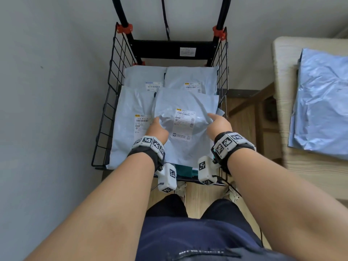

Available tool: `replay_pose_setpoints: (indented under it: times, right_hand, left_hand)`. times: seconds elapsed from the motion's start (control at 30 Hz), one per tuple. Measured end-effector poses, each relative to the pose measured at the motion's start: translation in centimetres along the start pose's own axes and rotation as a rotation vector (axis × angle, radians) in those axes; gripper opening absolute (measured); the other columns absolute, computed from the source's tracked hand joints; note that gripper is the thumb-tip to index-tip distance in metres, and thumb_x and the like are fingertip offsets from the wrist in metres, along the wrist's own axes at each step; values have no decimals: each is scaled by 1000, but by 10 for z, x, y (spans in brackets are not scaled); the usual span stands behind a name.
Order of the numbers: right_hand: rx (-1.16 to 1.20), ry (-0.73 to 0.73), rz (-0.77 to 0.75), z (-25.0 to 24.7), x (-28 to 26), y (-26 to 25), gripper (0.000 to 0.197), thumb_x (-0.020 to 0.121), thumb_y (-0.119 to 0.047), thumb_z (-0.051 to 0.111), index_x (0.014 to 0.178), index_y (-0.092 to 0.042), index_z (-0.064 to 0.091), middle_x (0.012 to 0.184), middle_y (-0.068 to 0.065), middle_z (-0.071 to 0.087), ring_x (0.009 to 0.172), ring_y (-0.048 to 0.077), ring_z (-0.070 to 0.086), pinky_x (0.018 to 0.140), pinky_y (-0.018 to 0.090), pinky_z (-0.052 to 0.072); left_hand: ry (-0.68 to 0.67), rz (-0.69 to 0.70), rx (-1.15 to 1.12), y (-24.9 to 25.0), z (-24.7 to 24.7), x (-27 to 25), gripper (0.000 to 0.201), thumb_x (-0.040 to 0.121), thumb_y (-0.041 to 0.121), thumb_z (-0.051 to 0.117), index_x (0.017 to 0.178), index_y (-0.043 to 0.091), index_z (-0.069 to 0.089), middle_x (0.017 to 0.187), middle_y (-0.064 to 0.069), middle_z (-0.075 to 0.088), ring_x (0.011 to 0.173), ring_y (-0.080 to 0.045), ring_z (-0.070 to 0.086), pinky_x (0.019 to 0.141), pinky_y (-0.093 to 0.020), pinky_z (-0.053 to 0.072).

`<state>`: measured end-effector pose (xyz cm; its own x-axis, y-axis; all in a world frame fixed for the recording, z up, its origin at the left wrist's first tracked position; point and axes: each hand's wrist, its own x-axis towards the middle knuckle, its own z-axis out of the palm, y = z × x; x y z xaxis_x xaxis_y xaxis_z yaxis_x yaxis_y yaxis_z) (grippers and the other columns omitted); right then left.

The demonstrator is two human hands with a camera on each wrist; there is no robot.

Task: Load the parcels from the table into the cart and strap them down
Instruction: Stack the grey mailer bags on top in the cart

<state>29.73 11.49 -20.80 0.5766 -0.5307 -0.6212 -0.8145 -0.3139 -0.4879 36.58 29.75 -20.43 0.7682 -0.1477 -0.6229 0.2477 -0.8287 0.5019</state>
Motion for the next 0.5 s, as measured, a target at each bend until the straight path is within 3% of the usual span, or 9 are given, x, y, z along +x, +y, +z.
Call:
replay_pose_setpoints:
  times: [0.07,0.17,0.27,0.33,0.43,0.5]
  right_hand:
    - [-99,-66,40,3,1,3,48,93,3,40,135,-14,55,137,10,54,123,29,53,100,32,43]
    - [-271,-105,93,9,-3,6,32,96,-2,39,121,1,58,122,16,60,110,31,58,80,31,43]
    - [-358,-163,106,18,-5,13,30,99,-6,36,118,5,56,114,18,60,97,31,57,76,31,41]
    - [-378,-198,110,25,-4,17,31,99,-6,35,119,6,55,115,20,59,99,31,56,76,30,41]
    - [-339,-192,111,28,-1,21,30,97,-6,39,119,3,56,119,19,61,106,32,59,75,31,42]
    - [-289,-176,113,28,1,21,29,94,-4,42,118,2,57,115,18,62,99,32,60,74,32,44]
  left_hand:
    - [-53,3,56,-2,4,-1,55,95,2,42,147,17,29,134,-13,52,102,-26,57,66,-22,40]
    - [-140,-17,138,-6,14,-3,47,96,2,42,143,8,37,138,-12,49,109,-25,55,58,-14,38]
    - [-232,-55,258,-8,25,-7,44,98,6,41,141,3,39,145,-13,43,128,-26,47,92,-24,43]
    - [-277,-32,331,-10,29,-10,43,99,6,39,143,3,38,147,-13,41,132,-26,44,102,-28,36]
    - [-269,-40,400,-13,29,-11,40,99,5,37,139,1,41,143,-16,44,129,-28,46,102,-31,37]
    - [-237,-60,425,-14,25,-8,36,98,8,39,132,1,49,134,-16,51,121,-30,52,95,-33,42]
